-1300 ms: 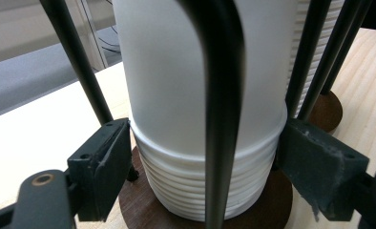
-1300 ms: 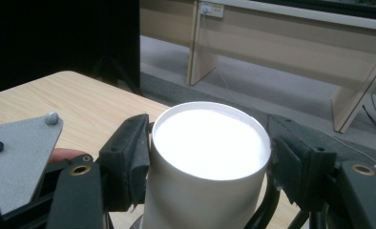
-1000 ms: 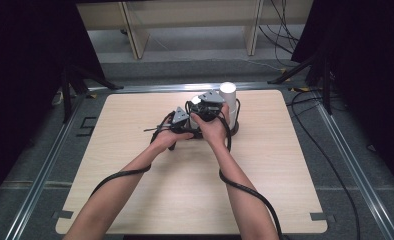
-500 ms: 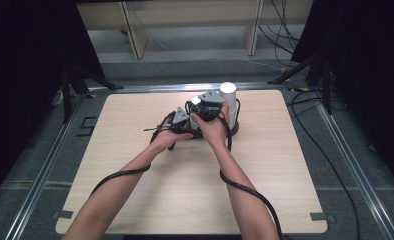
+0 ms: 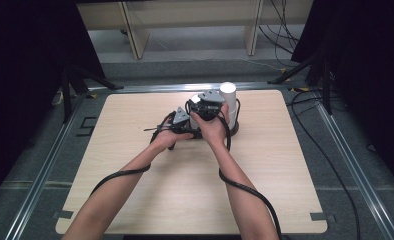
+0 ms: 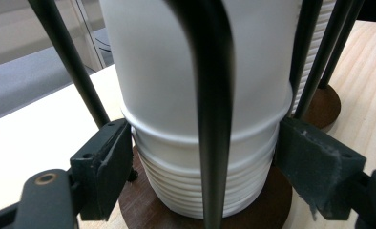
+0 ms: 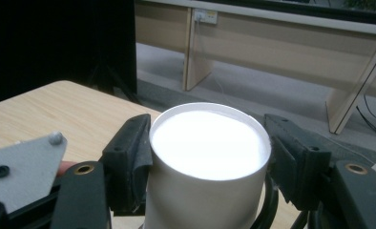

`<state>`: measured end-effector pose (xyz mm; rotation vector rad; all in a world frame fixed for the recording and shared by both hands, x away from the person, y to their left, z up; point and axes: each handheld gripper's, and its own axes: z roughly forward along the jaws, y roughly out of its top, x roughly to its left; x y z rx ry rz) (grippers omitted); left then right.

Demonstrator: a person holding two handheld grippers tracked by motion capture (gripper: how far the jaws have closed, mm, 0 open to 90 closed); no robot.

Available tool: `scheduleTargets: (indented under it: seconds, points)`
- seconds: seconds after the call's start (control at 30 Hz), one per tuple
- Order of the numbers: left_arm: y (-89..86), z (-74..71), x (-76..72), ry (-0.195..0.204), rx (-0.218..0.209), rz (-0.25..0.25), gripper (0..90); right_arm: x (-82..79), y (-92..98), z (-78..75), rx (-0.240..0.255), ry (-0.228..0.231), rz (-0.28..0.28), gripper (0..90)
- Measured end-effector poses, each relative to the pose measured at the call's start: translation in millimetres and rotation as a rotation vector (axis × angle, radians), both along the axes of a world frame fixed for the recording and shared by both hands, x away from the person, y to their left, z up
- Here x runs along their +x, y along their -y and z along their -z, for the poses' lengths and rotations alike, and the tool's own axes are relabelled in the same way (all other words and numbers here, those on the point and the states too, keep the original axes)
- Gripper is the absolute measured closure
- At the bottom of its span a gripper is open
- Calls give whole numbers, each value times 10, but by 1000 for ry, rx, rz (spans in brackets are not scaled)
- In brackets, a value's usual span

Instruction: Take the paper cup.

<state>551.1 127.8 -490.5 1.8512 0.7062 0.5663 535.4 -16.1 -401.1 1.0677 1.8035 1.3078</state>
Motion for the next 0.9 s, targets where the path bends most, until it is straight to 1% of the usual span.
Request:
scheduleTargets:
  seconds: [0.07, 0.1, 0.13, 0.17, 0.2, 0.23, 0.3, 0.33, 0.4, 0.47, 0.5, 0.53, 0.57, 0.6, 0.67, 0.7, 0.73, 0.77, 0.8, 0.83, 0.87, 0.9]
  points:
    - [2, -7, 0, 1, 2, -1, 203, -1, 2, -16, 4, -1, -6, 365]
    - [2, -11, -1, 1, 5, 0, 203, 8, 19, -30, -13, 22, -1, 365]
    - [4, -10, 3, 8, -1, 0, 200, 5, 25, -51, -8, 12, -18, 365]
    - [1, -20, -6, 7, 5, -4, 200, -7, 21, -61, 11, 1, -12, 365]
    - [1, -20, -6, 7, 5, -4, 198, -7, 21, -61, 11, 1, -12, 365]
    - [-3, -25, -12, 8, 5, -7, 195, -14, 20, -86, 10, 21, -4, 365]
    - [-2, -25, -11, 13, -3, -7, 192, -11, 19, -99, 18, 23, -14, 365]
    - [-20, -45, -25, 9, 18, -8, 185, -20, 25, -129, 29, 22, -15, 365]
    - [-23, -46, -28, 13, 24, -7, 182, -29, 28, -146, 31, 20, -10, 365]
    - [-35, -46, -27, 13, 30, -3, 147, -30, 49, -190, 15, 49, -17, 365]
    - [-41, -52, -37, 9, 32, -9, 146, -45, 29, -198, 49, 30, -16, 365]
    - [-46, -51, -37, 12, 29, -13, 146, -45, 29, -198, 49, 30, -16, 365]
    - [-55, -51, -38, 13, 35, -16, 145, -53, 39, -233, 35, 52, -19, 365]
    - [-62, -51, -39, 11, 36, -15, 145, -53, 39, -233, 35, 52, -19, 365]
    - [-73, -45, -40, 15, 31, -11, 145, -72, 39, -283, 43, 57, -20, 365]
    - [-79, -52, -50, 14, 38, -17, 145, -60, 51, -297, 31, 84, -22, 365]
    - [-79, -52, -50, 14, 38, -17, 145, -60, 51, -297, 31, 84, -22, 365]
    - [-81, -53, -52, 16, 37, -18, 145, -83, 37, -311, 56, 55, -14, 365]
    - [-88, -57, -57, 18, 43, -19, 145, -74, 37, -319, 55, 68, -21, 365]
    - [-88, -54, -56, 22, 36, -17, 145, -83, 39, -345, 58, 58, -20, 365]
    - [-88, -54, -56, 22, 36, -17, 145, -83, 39, -345, 58, 58, -20, 365]
    - [-91, -62, -72, 16, 38, -23, 145, -77, 40, -352, 54, 68, -22, 365]
